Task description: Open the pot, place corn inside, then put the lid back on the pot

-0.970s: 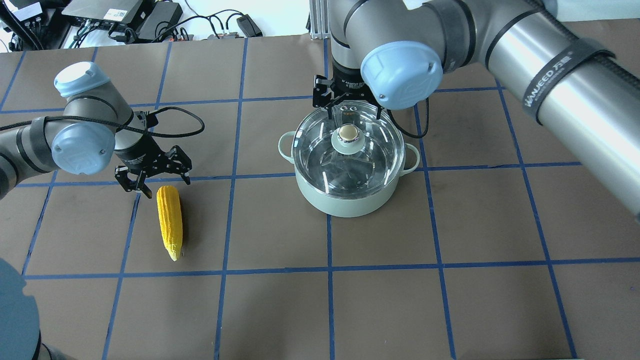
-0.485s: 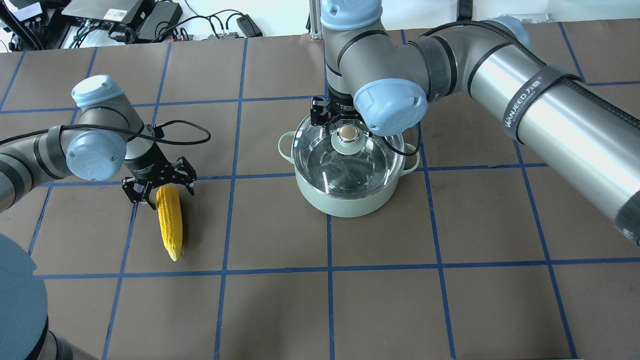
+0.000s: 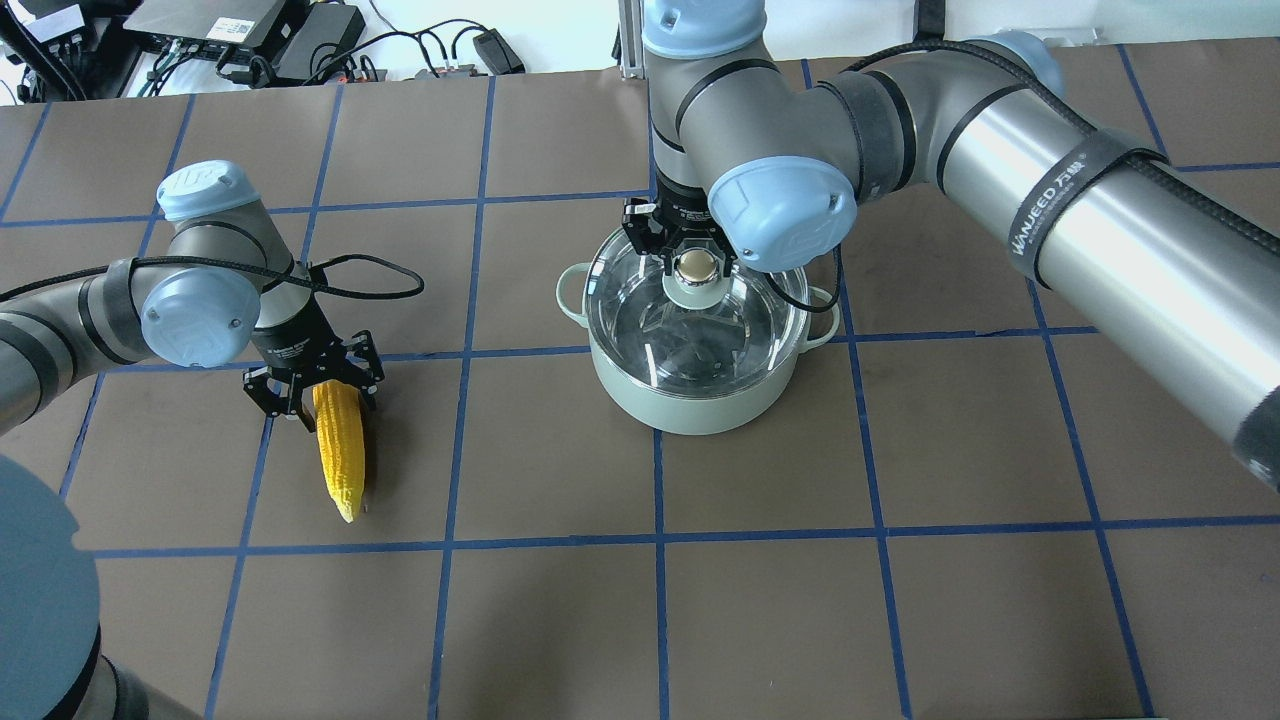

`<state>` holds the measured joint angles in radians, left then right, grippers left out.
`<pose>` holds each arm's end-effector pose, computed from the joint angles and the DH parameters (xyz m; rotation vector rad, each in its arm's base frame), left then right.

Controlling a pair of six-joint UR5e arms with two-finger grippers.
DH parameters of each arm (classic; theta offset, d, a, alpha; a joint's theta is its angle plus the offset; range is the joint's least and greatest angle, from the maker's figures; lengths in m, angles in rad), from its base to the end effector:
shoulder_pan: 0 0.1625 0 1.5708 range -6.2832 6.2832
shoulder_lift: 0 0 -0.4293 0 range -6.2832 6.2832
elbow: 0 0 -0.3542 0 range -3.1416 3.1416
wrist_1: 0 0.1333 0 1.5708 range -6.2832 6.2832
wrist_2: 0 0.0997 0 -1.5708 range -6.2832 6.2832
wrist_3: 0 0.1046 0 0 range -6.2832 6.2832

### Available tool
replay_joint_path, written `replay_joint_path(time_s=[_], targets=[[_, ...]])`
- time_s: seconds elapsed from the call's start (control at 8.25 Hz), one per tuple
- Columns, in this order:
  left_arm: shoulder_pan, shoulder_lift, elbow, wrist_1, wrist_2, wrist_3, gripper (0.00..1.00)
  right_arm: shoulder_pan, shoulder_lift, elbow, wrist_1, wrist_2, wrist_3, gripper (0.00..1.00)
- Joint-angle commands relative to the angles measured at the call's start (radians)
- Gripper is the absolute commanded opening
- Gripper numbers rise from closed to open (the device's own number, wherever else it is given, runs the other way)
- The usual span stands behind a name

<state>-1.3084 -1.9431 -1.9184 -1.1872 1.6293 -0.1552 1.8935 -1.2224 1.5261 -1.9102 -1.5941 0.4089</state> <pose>0.0022 -0.4986 0.1974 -0.6189 2.9942 0.5231 0.3106 -0.5161 0.3591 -0.1356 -3.1290 0.0653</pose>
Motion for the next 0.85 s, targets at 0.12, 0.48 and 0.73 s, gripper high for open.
replay_joint_path(time_s=[0.12, 0.48, 0.73], targets=[[-0.002, -0.016, 0.004, 0.000, 0.009, -0.082, 0.13, -0.002, -0.006, -0.012, 0.005, -0.009, -0.001, 0.36], [-0.017, 0.015, 0.022, 0.004, 0.004, -0.084, 0.00, -0.036, -0.113, -0.053, 0.119, -0.015, -0.022, 0.35], [-0.073, 0.026, 0.100, -0.011, 0.006, -0.078, 0.00, -0.165, -0.222, -0.066, 0.259, -0.004, -0.159, 0.33]])
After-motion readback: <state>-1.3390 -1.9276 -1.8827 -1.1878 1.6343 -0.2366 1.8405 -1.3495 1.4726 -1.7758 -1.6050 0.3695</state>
